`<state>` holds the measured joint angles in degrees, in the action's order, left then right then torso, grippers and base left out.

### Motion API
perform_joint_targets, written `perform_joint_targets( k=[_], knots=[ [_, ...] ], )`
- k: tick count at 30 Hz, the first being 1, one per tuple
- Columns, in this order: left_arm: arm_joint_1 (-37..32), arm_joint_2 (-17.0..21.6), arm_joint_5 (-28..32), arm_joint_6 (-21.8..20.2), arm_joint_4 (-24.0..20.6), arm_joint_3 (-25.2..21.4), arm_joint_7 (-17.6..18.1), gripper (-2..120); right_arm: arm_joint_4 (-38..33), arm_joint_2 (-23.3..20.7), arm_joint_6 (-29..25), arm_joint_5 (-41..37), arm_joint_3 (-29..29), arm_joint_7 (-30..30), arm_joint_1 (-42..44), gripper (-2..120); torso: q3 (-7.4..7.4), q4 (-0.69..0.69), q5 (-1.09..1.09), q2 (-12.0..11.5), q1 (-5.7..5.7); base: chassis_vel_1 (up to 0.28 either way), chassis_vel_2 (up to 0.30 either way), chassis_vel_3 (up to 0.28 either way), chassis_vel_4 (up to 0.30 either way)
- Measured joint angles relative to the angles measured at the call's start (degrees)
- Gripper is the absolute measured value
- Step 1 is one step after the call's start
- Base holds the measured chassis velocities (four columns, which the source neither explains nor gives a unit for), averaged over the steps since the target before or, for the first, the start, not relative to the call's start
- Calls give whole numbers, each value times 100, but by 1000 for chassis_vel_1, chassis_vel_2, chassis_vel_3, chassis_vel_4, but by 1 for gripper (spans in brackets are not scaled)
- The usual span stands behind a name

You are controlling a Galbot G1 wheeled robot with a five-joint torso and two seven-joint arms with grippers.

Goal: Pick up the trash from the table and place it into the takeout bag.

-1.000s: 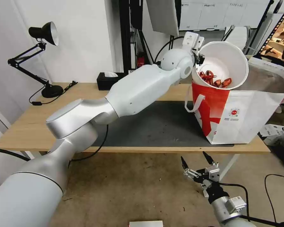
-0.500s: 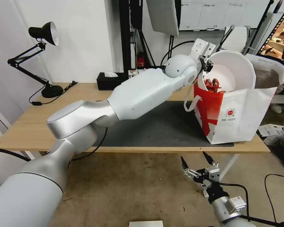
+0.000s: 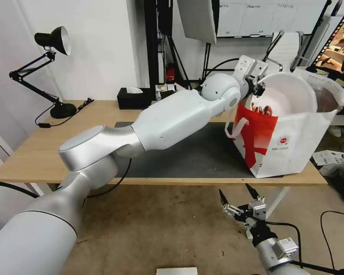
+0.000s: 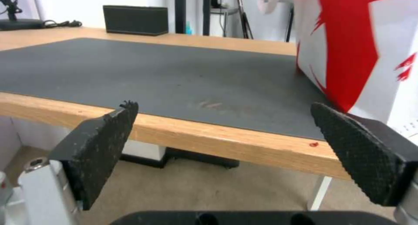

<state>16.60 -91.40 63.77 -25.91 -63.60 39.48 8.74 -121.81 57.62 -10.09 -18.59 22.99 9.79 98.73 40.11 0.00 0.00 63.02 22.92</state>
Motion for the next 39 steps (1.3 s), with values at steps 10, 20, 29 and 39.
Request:
perform_joint_targets(
  k=[10,20,29,39],
  knots=[
    [-158,9,0,-59,-68,-58,207,65,0,0,0,0,0,0,0,100,0,0,0,0,0,0,0,0,0],
    [-430,677,-9,-169,-1085,-437,681,98,0,0,0,0,0,0,0,100,0,2,-1,0,0,0,0,0,0],
    [-1854,2699,-249,-16,-3333,-1211,1230,100,0,0,0,0,1,1,-1,100,0,0,-4,0,0,0,0,0,0],
    [-4725,4398,-1256,754,-5028,-3101,941,100,1,-1,0,0,0,0,1,100,-1,0,-4,0,-1,0,0,0,0]
  ],
)
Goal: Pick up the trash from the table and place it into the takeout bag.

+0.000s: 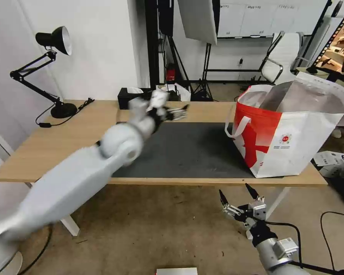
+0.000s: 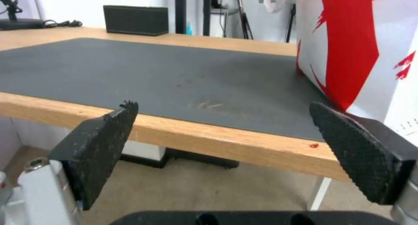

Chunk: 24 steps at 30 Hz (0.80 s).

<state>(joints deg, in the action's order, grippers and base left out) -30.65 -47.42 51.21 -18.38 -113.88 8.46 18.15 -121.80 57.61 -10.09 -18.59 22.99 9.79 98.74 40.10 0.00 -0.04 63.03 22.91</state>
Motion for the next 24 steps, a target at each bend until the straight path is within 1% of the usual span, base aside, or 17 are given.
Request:
perform_joint_targets(
  k=[1,2,3,5,7,8,9,10,12,14,15,18,19,21,22,23,24],
  knots=[
    [-404,80,-123,92,-164,-277,-45,100,0,0,0,0,0,0,-1,100,0,0,1,0,0,0,0,0,0],
    [-404,80,-123,92,-164,-277,-45,100,0,0,0,0,0,0,-1,100,0,0,1,0,0,0,0,0,0],
    [-632,110,-200,139,-247,-441,-69,100,0,0,0,0,0,0,-1,100,0,0,2,0,0,0,0,0,0],
    [-1546,189,-675,366,-539,-1115,-174,100,0,0,0,0,0,1,0,100,0,0,3,0,0,0,0,0,0],
    [-1546,189,-675,366,-539,-1115,-174,100,0,0,0,0,0,1,0,100,0,0,3,0,0,0,0,0,0],
    [-2183,182,-1037,536,-730,-1512,-216,100,0,1,0,0,0,1,-1,100,0,0,3,0,0,0,0,0,0],
    [-2454,138,-1199,617,-822,-1682,-216,100,0,0,0,0,0,0,-1,100,0,1,4,0,0,0,0,0,0],
    [-2454,138,-1199,617,-822,-1682,-216,100,0,0,0,0,0,0,-1,100,0,1,4,0,0,0,0,0,0],
    [-3089,-63,-1658,812,-959,-2057,-220,100,0,0,0,0,0,1,-1,100,0,1,3,0,0,0,0,0,0],
    [-3724,-356,-2166,1037,-1048,-2429,-227,100,-1,1,0,0,0,0,-1,100,0,1,4,1,0,0,0,0,0],
    [-3724,-356,-2166,1037,-1048,-2429,-227,100,-1,1,0,0,0,0,-1,100,0,1,4,1,0,0,0,0,0],
    [-4689,-842,-2951,1442,-1091,-2855,-287,100,0,0,0,0,0,0,-1,100,0,0,4,0,0,0,0,0,0],
    [-4689,-842,-2951,1442,-1091,-2855,-287,100,0,0,0,0,0,0,-1,100,0,0,4,0,0,0,0,0,0],
    [-5188,-1124,-3374,1700,-1085,-3057,-346,100,0,1,0,0,0,0,0,100,0,0,4,1,0,0,0,0,0],
    [-5338,-1221,-3518,1758,-1080,-3129,-355,100,0,0,0,0,0,0,-1,100,0,1,4,1,0,0,0,0,0],
    [-5338,-1221,-3518,1758,-1080,-3129,-355,100,0,0,0,0,0,0,-1,100,0,1,4,1,0,0,0,0,0],
    [-5551,-1367,-3730,1819,-1076,-3228,-360,100,0,0,0,0,0,0,-1,100,0,1,4,1,0,0,0,0,0]
  ],
)
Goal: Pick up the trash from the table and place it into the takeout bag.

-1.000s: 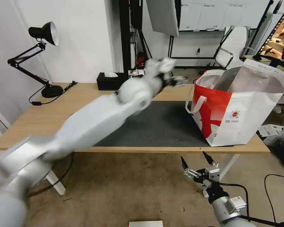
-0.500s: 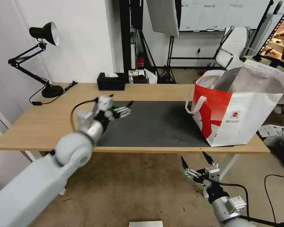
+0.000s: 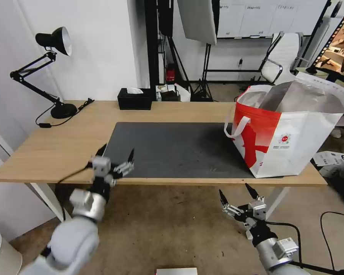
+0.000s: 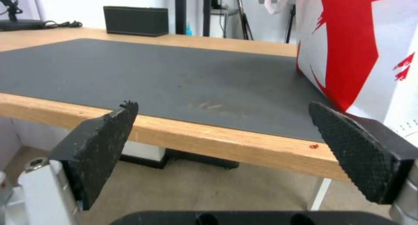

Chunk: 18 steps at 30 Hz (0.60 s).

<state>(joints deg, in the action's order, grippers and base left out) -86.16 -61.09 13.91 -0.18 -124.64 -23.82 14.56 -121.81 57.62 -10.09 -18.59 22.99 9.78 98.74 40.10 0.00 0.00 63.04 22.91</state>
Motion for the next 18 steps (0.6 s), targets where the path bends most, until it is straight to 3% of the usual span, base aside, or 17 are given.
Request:
perform_joint_targets(
  k=[5,18],
  knots=[
    [-530,-390,-490,232,62,-117,36,100,0,0,0,0,0,0,0,100,0,0,0,0,0,0,0,0,0],
    [-905,-920,-916,534,256,20,266,100,0,0,0,0,0,0,0,100,0,0,0,-1,1,0,0,0,0]
  ],
)
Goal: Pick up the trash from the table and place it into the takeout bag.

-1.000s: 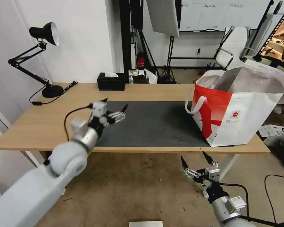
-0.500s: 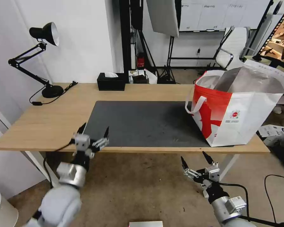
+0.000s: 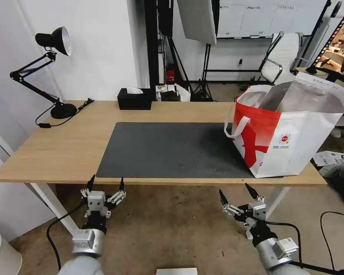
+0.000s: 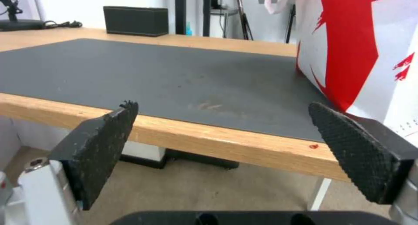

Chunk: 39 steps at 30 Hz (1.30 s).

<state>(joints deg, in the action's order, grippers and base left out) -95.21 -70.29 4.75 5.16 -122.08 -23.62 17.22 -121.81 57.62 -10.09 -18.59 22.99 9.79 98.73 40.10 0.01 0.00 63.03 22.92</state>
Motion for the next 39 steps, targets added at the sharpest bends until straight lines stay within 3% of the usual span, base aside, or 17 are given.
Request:
perform_joint_targets(
  k=[39],
  knots=[
    [-69,-50,-76,-13,20,71,29,100,0,0,0,0,0,0,0,100,0,-1,0,0,0,0,0,0,0]
  ],
)
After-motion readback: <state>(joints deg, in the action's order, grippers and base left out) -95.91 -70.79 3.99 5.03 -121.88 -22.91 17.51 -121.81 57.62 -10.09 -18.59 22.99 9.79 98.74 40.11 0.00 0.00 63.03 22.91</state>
